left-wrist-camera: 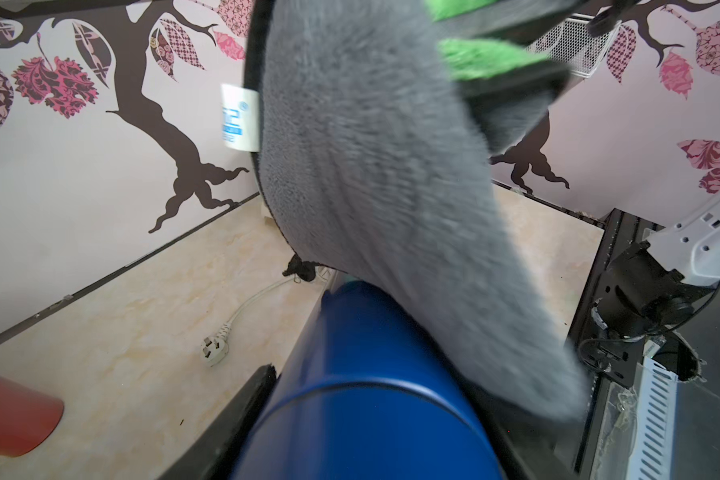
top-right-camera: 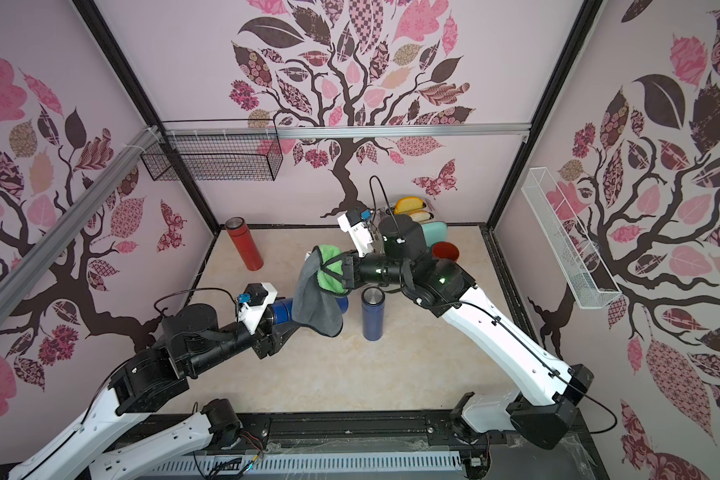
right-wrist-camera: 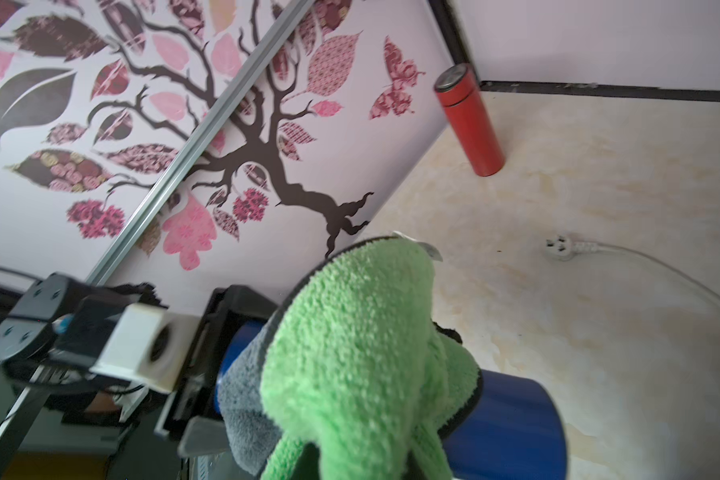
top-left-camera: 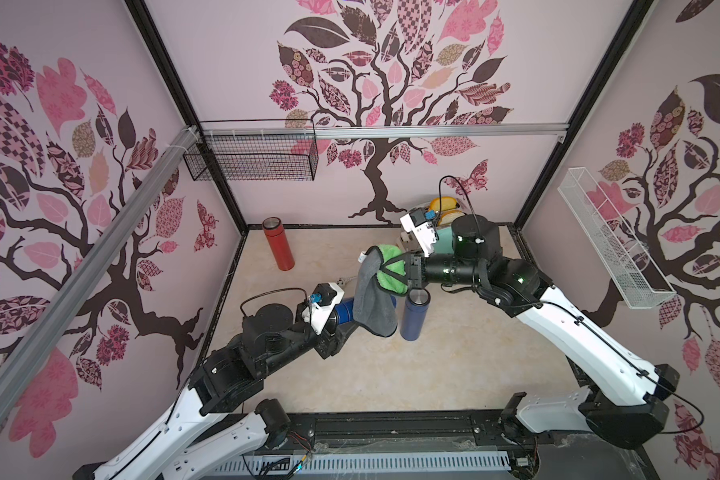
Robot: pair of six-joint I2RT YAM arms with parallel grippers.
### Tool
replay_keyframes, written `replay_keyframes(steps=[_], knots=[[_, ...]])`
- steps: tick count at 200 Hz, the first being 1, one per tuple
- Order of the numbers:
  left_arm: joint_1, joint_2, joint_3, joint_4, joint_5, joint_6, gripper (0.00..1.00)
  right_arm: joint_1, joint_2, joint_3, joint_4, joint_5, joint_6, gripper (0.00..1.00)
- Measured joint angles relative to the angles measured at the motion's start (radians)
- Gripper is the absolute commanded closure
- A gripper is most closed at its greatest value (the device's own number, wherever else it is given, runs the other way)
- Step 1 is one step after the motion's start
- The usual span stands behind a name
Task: Wipe the surface of the thermos
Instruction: Wipe the dirt from the surface of the thermos.
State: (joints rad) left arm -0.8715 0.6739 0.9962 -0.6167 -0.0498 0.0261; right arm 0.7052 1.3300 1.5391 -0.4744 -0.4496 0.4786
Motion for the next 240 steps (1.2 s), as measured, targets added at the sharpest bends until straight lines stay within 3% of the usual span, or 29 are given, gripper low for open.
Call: replay_keyframes(steps=[23,73,120,137,170,208,240], knots=[[-0.002,-0.010,0.000,-0.006,-0.013,-0.004,1.00,-0.073,0.002,-0.059,-0.047,0.030,-0.008,1.00],[-0.003,-0.018,0.000,-0.008,-0.021,-0.023,1.00,-0.045,0.000,-0.050,-0.075,0.010,-0.011,1.00],[-0.003,0.002,0.013,-0.006,-0.019,-0.029,1.00,0.176,0.053,0.120,-0.063,-0.005,-0.008,1.00],[-0.003,0.007,0.013,-0.006,-0.016,-0.031,1.00,0.211,0.056,0.162,-0.055,-0.021,-0.010,1.00],[-0.004,0.011,0.018,-0.006,-0.016,-0.034,1.00,0.172,0.038,0.164,-0.071,0.020,-0.034,1.00],[-0.004,0.010,0.031,-0.007,-0.017,-0.039,1.00,0.061,-0.003,0.019,-0.098,0.073,-0.043,1.00],[-0.004,0.012,0.038,-0.013,-0.023,-0.051,1.00,0.053,-0.004,-0.010,-0.139,0.106,-0.059,1.00]])
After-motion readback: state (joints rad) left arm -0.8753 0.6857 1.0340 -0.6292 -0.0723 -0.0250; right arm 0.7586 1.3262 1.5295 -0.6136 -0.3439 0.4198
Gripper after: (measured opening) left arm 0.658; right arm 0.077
